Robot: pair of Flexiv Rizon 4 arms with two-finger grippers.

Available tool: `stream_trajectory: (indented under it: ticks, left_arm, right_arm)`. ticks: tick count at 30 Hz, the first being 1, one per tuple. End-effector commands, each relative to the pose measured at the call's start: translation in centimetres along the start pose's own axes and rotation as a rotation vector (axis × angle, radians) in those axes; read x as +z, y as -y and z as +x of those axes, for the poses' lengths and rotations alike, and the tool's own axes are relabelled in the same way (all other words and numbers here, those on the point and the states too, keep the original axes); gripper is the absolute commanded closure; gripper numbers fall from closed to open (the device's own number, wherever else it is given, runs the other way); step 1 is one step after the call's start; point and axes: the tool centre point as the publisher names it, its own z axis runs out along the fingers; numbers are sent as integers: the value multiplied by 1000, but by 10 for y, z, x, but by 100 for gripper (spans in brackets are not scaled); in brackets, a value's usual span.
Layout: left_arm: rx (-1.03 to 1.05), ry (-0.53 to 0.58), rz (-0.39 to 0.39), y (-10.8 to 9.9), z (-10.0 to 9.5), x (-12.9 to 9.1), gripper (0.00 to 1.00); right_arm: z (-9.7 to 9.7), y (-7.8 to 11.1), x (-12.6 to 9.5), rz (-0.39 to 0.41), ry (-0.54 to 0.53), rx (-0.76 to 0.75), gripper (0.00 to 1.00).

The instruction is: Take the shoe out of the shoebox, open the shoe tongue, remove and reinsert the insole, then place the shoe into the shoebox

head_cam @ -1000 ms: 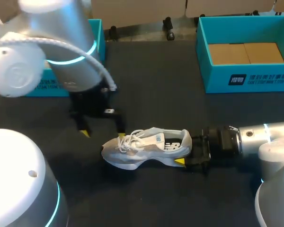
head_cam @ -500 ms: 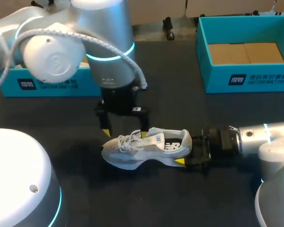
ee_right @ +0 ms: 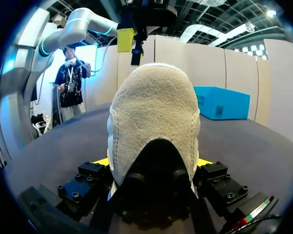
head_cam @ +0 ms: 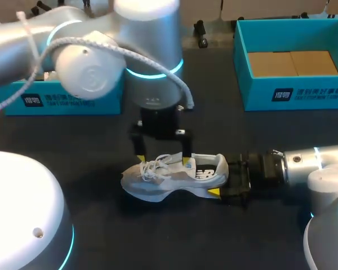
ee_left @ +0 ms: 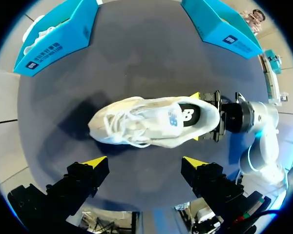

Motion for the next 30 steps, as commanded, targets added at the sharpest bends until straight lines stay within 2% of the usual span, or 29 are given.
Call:
stream_trajectory:
  ticks: [1, 5, 7, 11, 30]
  left_arm:
    - [-18, 47, -16, 15, 30, 15, 0]
    - [-49, 65, -4, 20, 38, 22, 0]
    - [-78, 87, 42, 24, 42, 28, 0]
    - [-102, 115, 15, 30, 45, 35, 0]
    - [-144, 246, -6, 47, 43, 71, 0]
  right_arm:
    - [0, -2, 1, 5, 1, 0, 100]
    - [0, -2, 1, 5, 1, 0, 100]
    - [0, -2, 1, 5, 1, 0, 100]
    - [0, -2, 1, 5, 1, 0, 100]
    - [0, -2, 1, 5, 1, 0, 100]
